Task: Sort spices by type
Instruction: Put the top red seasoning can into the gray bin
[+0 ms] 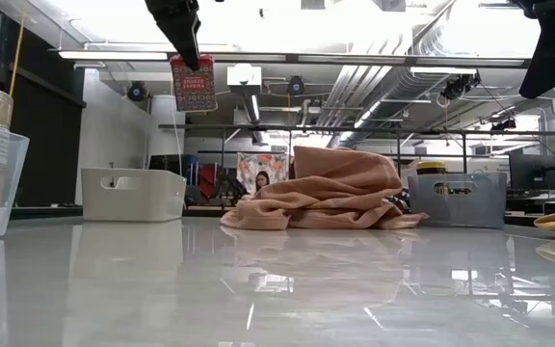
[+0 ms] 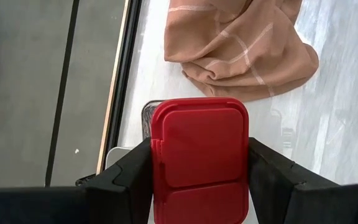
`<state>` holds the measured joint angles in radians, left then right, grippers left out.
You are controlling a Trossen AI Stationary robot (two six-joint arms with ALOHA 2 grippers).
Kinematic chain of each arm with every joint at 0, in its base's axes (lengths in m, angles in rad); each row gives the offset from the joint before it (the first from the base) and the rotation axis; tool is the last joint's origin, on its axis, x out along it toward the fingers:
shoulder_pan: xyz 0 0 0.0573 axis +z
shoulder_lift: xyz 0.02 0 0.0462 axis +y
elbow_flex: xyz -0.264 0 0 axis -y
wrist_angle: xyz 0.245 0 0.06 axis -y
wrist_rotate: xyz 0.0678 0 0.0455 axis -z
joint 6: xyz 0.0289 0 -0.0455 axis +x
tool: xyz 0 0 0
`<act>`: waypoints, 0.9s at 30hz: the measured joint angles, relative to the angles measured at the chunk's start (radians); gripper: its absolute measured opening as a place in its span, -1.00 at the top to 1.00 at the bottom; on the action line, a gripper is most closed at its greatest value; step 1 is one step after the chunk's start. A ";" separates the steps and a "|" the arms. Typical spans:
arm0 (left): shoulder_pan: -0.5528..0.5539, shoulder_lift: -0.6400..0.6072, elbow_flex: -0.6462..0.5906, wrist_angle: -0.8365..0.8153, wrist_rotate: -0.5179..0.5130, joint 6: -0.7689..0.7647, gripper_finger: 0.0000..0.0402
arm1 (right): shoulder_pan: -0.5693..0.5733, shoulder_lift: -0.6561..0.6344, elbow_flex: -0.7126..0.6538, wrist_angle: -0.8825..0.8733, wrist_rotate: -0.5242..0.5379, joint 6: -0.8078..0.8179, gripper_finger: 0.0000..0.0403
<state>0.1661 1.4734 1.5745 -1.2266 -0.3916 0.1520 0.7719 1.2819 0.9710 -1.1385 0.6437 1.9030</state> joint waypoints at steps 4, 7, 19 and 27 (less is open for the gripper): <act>0.000 0.000 0.000 0.000 0.000 0.003 0.11 | 0.000 0.000 0.000 0.000 0.000 0.000 1.00; 0.000 0.000 0.000 0.000 0.000 0.006 0.11 | 0.000 0.000 0.000 0.000 0.000 0.000 1.00; 0.000 0.000 0.000 -0.002 0.000 0.016 0.11 | 0.000 0.000 0.000 0.000 0.000 0.000 1.00; 0.000 0.000 0.000 -0.002 0.033 0.027 0.11 | 0.000 0.000 0.000 0.004 0.000 0.000 1.00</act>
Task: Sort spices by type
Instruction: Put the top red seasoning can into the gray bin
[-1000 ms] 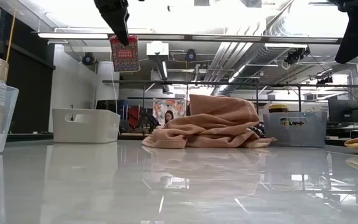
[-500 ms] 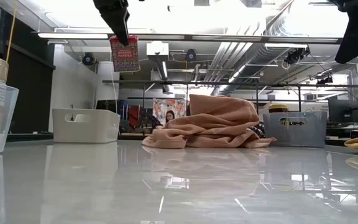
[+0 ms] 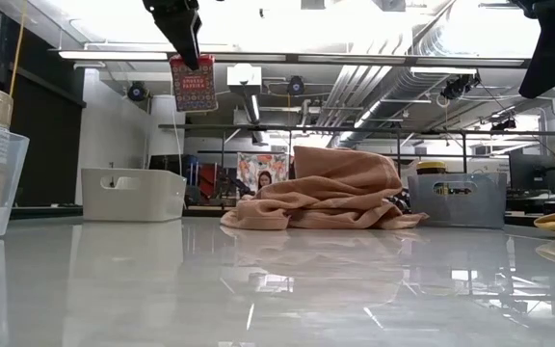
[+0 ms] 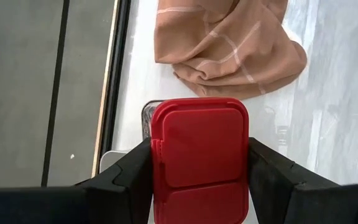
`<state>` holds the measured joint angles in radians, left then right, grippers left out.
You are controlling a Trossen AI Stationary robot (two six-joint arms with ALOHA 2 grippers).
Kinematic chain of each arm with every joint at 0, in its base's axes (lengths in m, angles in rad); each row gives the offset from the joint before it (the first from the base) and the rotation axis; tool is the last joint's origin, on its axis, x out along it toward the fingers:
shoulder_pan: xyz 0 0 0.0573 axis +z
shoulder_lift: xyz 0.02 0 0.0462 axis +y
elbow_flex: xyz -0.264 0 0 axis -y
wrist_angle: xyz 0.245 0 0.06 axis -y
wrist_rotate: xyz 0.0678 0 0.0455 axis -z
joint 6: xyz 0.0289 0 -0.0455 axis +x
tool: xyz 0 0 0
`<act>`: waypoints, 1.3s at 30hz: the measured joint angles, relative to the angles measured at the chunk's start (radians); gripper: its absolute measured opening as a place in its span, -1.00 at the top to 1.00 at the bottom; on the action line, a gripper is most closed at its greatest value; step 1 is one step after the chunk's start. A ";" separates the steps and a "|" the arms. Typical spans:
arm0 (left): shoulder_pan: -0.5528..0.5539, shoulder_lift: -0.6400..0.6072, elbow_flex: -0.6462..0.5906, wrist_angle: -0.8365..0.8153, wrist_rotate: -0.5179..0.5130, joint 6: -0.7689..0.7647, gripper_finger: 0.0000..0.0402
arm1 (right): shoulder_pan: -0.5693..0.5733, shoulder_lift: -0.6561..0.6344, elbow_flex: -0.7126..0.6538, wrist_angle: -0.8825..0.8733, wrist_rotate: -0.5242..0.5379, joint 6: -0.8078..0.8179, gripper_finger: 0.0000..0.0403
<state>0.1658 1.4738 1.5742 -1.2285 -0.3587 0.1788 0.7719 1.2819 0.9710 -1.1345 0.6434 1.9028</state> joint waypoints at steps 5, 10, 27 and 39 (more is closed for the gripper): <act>0.000 0.000 0.000 0.000 0.001 0.000 0.11 | 0.000 0.000 0.000 0.003 0.000 0.000 1.00; 0.000 0.000 0.000 0.000 0.023 0.016 0.11 | 0.000 0.000 0.000 0.003 0.000 0.000 1.00; 0.000 0.000 0.000 -0.001 0.070 0.078 0.11 | 0.000 0.000 0.000 0.004 0.000 0.000 1.00; 0.000 0.000 0.000 0.000 0.070 0.086 0.11 | 0.000 0.000 0.000 0.004 0.000 -0.001 1.00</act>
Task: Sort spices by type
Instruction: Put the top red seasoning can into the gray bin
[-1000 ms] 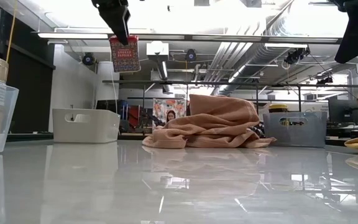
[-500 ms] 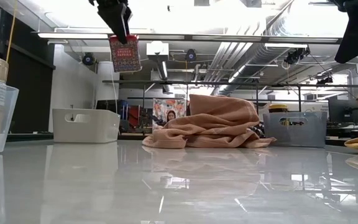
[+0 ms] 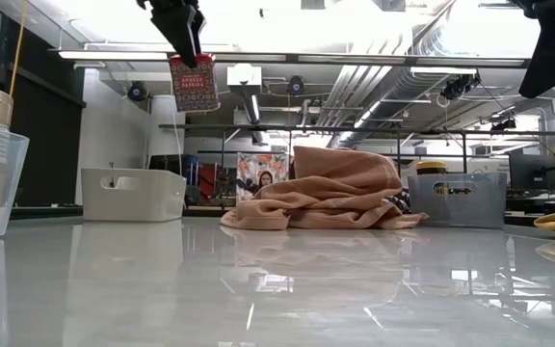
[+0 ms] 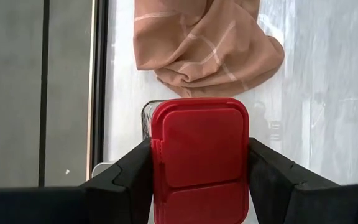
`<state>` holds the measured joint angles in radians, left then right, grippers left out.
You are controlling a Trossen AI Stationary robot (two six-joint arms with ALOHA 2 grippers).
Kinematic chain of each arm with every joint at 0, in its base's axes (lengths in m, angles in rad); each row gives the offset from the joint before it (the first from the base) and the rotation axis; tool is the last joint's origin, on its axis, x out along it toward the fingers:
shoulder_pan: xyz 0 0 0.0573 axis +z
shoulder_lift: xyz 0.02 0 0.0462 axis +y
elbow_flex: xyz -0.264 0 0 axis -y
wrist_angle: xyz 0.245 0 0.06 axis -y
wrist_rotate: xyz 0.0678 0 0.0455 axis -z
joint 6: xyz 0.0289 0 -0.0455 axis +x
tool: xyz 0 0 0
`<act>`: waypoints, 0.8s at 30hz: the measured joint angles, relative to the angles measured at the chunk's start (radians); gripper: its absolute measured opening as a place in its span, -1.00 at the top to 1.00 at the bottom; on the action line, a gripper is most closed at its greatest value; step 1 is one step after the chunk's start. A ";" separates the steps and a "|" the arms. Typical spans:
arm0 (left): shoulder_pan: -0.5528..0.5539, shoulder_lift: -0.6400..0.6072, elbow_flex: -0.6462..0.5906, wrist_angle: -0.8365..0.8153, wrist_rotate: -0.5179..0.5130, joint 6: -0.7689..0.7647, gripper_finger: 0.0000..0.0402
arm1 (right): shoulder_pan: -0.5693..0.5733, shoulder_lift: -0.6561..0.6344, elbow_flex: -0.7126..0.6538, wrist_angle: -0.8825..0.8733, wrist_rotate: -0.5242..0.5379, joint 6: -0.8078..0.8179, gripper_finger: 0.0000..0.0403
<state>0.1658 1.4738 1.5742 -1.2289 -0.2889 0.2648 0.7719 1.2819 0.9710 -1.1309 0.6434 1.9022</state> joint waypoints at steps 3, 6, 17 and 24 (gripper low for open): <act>0.000 0.000 0.000 0.001 0.000 0.017 0.11 | 0.000 0.000 0.000 0.000 0.000 0.000 1.00; 0.000 0.001 0.000 0.002 0.002 0.026 0.11 | 0.000 0.000 0.000 0.000 0.000 0.000 1.00; 0.029 0.005 -0.094 0.006 0.087 0.009 0.11 | 0.000 0.000 0.000 0.003 0.007 -0.004 1.00; 0.102 0.000 -0.139 -0.073 0.077 0.016 0.11 | 0.000 0.000 0.000 0.022 0.008 -0.004 1.00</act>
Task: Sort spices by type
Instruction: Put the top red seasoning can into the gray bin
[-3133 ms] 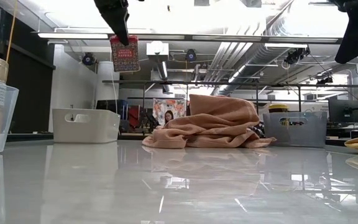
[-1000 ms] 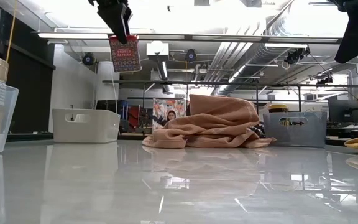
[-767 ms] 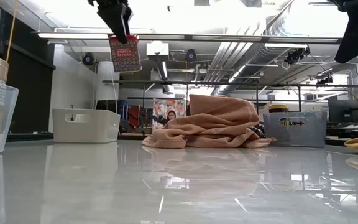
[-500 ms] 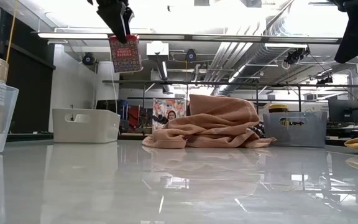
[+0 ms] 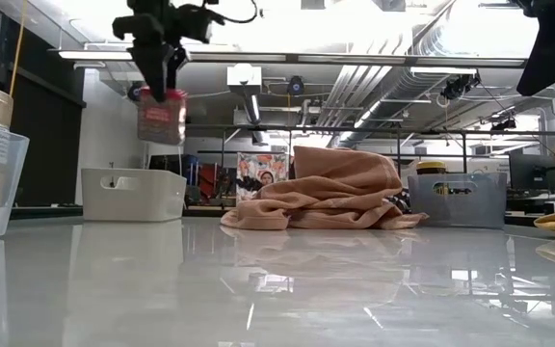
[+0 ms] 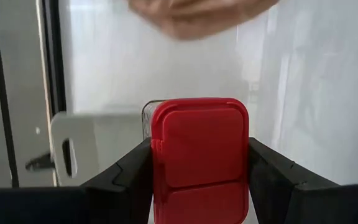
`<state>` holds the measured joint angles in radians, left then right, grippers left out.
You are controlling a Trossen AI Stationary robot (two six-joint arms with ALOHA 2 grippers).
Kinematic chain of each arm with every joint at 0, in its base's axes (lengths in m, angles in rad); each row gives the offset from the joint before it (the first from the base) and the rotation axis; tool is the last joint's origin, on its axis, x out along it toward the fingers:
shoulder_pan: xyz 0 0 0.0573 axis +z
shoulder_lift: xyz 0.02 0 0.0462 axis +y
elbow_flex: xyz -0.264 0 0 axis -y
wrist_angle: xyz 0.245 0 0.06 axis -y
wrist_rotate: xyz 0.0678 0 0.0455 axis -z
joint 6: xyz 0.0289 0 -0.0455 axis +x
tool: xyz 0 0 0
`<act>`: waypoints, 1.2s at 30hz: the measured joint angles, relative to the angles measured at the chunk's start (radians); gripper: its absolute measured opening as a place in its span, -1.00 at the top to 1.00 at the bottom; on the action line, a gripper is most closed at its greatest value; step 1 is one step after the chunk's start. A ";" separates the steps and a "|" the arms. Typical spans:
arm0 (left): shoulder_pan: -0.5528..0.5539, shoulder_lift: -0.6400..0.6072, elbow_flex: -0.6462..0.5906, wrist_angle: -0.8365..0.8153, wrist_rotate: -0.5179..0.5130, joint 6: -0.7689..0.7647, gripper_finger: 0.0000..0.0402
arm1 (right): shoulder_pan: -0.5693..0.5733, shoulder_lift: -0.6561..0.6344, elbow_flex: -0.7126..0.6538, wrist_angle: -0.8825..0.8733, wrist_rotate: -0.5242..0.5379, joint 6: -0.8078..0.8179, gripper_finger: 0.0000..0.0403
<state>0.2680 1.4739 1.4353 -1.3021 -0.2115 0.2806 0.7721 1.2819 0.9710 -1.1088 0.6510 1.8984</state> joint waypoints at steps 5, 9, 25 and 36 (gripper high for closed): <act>0.114 -0.075 0.000 -0.023 0.102 0.010 0.11 | 0.000 0.000 0.000 0.001 0.000 0.004 1.00; 0.207 -0.129 -0.032 0.004 0.122 0.045 0.11 | 0.000 0.000 0.000 0.005 0.000 0.004 1.00; 0.284 -0.179 -0.421 0.339 0.155 0.113 0.11 | 0.000 0.001 0.000 0.048 0.000 0.031 1.00; 0.295 -0.179 -0.518 0.439 0.235 0.177 0.11 | 0.000 0.001 0.000 0.075 0.000 0.034 1.00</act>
<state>0.5630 1.2947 0.9171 -0.8633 0.0238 0.4576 0.7719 1.2827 0.9712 -1.0334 0.6507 1.9324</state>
